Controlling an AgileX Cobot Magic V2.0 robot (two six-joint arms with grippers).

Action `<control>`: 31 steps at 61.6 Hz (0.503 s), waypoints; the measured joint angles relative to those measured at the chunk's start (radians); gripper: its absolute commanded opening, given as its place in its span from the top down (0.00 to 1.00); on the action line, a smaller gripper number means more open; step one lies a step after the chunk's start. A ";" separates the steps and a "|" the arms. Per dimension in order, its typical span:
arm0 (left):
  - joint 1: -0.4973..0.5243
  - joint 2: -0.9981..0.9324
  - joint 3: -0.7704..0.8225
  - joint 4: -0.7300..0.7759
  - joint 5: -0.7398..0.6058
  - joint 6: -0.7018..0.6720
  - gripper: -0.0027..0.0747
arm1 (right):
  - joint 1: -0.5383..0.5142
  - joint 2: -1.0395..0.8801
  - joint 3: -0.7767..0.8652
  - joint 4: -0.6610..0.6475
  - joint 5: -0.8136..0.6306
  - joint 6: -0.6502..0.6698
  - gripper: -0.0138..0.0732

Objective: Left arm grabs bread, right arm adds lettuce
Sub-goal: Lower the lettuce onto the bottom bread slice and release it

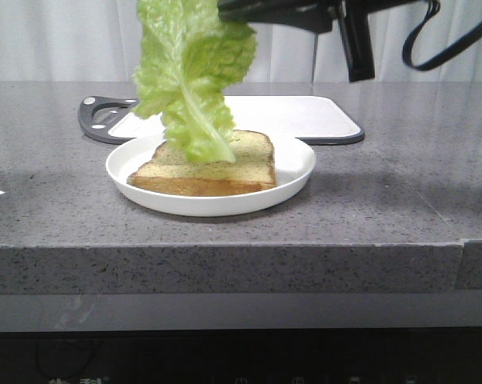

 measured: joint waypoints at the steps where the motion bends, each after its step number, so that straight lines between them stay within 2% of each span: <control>1: 0.000 0.000 0.000 0.000 0.000 0.000 0.99 | 0.000 0.007 0.000 0.004 0.002 0.000 0.98; 11: 0.000 0.000 0.000 0.002 0.000 0.000 0.99 | 0.000 0.089 0.000 0.015 0.005 -0.010 0.98; 20: 0.000 0.000 0.000 0.004 0.000 0.000 0.99 | 0.000 0.113 0.000 0.026 -0.064 -0.021 0.96; 24: 0.000 0.000 0.000 0.004 0.000 0.000 0.99 | 0.000 0.113 0.000 0.028 -0.098 -0.026 0.91; 31: 0.000 0.000 0.000 0.004 0.000 0.000 0.99 | 0.000 0.113 0.000 -0.004 -0.147 -0.025 0.69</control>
